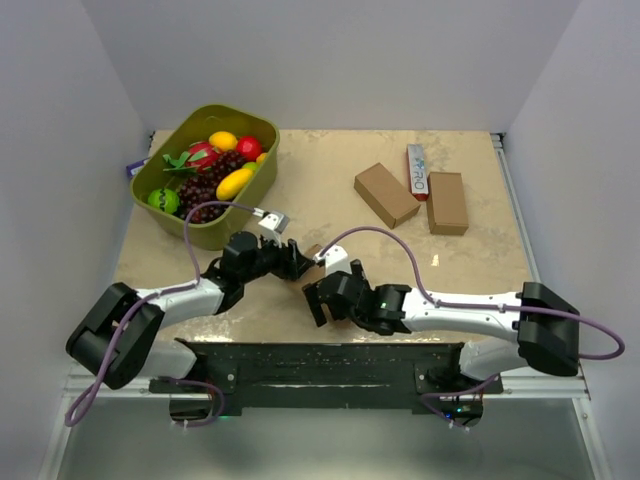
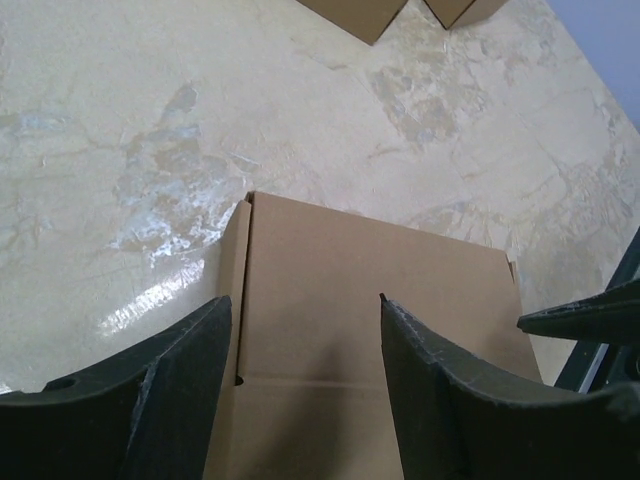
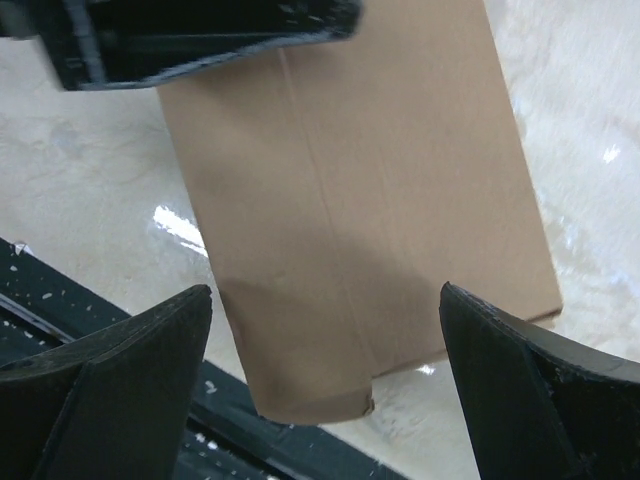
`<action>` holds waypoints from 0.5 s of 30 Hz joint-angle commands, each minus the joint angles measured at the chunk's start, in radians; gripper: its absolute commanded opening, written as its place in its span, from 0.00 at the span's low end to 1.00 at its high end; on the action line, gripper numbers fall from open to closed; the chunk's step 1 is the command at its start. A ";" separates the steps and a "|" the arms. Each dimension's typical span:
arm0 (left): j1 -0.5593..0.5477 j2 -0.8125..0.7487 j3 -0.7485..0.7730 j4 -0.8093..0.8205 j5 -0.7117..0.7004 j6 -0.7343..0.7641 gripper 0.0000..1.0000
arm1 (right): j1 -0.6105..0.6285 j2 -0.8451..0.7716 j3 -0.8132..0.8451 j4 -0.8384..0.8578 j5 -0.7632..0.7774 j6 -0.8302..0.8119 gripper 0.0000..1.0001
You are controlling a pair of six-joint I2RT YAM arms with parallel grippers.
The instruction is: Fold the paper box
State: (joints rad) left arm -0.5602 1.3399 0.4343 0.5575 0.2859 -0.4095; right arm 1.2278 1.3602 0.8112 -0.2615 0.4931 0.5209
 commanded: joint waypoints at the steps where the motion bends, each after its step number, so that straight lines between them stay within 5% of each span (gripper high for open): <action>1: 0.006 0.005 -0.038 0.090 0.044 -0.003 0.65 | -0.050 -0.083 -0.026 -0.111 -0.028 0.241 0.99; 8: 0.005 0.019 -0.058 0.084 0.056 0.008 0.65 | -0.189 -0.298 -0.211 -0.039 -0.125 0.381 0.98; 15: 0.003 0.004 -0.114 0.108 0.068 -0.031 0.54 | -0.298 -0.260 -0.299 0.154 -0.280 0.395 0.95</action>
State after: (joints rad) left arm -0.5583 1.3540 0.3683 0.6243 0.3275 -0.4114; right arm 0.9638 1.0641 0.5388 -0.2520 0.3164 0.8680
